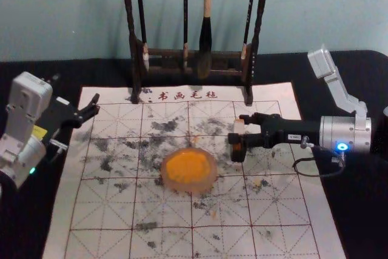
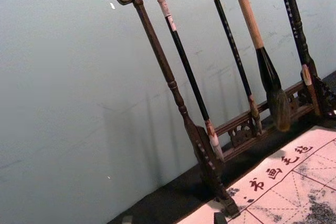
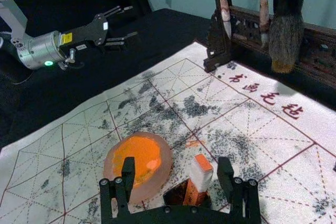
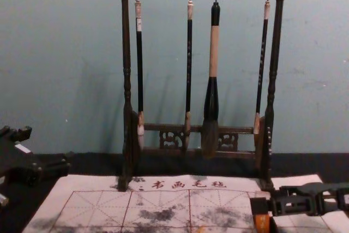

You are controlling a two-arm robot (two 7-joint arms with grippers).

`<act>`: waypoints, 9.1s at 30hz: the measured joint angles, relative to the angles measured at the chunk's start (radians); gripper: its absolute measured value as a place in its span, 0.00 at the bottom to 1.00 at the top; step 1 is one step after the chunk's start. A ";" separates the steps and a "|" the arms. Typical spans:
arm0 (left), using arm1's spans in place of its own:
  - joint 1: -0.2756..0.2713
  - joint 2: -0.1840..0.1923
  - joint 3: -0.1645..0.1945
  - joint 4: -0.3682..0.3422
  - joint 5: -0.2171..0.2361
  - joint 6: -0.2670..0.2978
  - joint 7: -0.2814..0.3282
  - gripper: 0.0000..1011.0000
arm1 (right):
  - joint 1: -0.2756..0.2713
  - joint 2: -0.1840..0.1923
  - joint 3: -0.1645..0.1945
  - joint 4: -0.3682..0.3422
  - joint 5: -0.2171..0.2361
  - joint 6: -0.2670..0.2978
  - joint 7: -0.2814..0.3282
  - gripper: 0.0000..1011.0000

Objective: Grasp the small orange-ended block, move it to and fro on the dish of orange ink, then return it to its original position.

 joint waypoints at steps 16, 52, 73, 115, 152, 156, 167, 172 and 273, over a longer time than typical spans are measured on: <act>0.000 0.000 0.000 0.000 0.000 0.000 0.000 0.99 | -0.002 0.003 -0.005 -0.006 -0.002 -0.013 -0.013 0.99; 0.000 0.000 0.000 0.000 0.000 0.000 0.000 0.99 | -0.002 0.002 -0.003 -0.004 -0.001 -0.008 -0.008 0.23; 0.000 0.000 0.000 0.000 0.000 0.000 0.000 0.99 | -0.003 0.005 -0.004 -0.012 -0.002 -0.013 -0.008 0.12; 0.000 0.000 0.000 0.000 0.000 0.000 0.000 0.99 | -0.303 0.076 0.149 -0.639 -0.119 -0.040 -0.528 0.12; 0.000 0.000 0.000 0.000 0.000 0.000 0.000 0.99 | -0.378 -0.104 0.111 -0.493 -0.266 -0.130 -0.545 0.12; 0.000 0.000 0.000 0.000 0.000 0.000 0.000 0.99 | -0.387 -0.116 0.123 -0.490 -0.268 -0.128 -0.546 0.12; 0.000 0.000 0.000 0.000 0.000 0.000 0.000 0.99 | -0.394 -0.156 0.140 -0.464 -0.275 -0.124 -0.542 0.12; 0.000 0.000 0.000 0.000 0.000 0.000 0.000 0.99 | -0.393 -0.174 0.146 -0.450 -0.279 -0.132 -0.535 0.12; 0.000 0.000 0.000 0.000 0.000 0.000 0.000 0.99 | -0.418 -0.200 0.153 -0.433 -0.312 -0.170 -0.511 0.12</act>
